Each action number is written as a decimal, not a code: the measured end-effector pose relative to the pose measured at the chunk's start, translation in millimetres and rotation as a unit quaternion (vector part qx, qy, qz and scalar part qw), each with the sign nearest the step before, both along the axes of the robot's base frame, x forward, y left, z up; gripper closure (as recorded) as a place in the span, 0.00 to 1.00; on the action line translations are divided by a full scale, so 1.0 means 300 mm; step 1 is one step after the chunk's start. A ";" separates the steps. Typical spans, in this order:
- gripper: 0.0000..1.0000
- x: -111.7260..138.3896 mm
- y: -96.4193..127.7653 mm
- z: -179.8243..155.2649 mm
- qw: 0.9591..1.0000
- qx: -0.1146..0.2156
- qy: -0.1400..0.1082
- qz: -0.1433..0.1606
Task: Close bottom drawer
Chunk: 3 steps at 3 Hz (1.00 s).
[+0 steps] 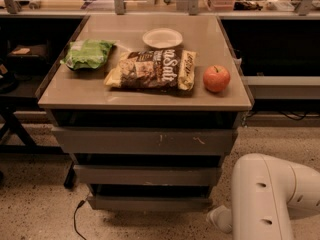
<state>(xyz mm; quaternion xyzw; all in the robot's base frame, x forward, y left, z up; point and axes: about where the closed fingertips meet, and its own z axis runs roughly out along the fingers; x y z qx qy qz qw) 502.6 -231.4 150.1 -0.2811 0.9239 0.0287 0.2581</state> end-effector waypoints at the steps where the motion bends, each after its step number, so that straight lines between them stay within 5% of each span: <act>1: 1.00 0.020 -0.021 -0.031 1.000 0.001 -0.015 -0.016; 3: 1.00 0.119 -0.018 -0.018 0.998 0.023 -0.051 -0.042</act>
Offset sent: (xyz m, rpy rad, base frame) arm 0.0330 -0.0151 -0.0069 0.0376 -0.1142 -0.1052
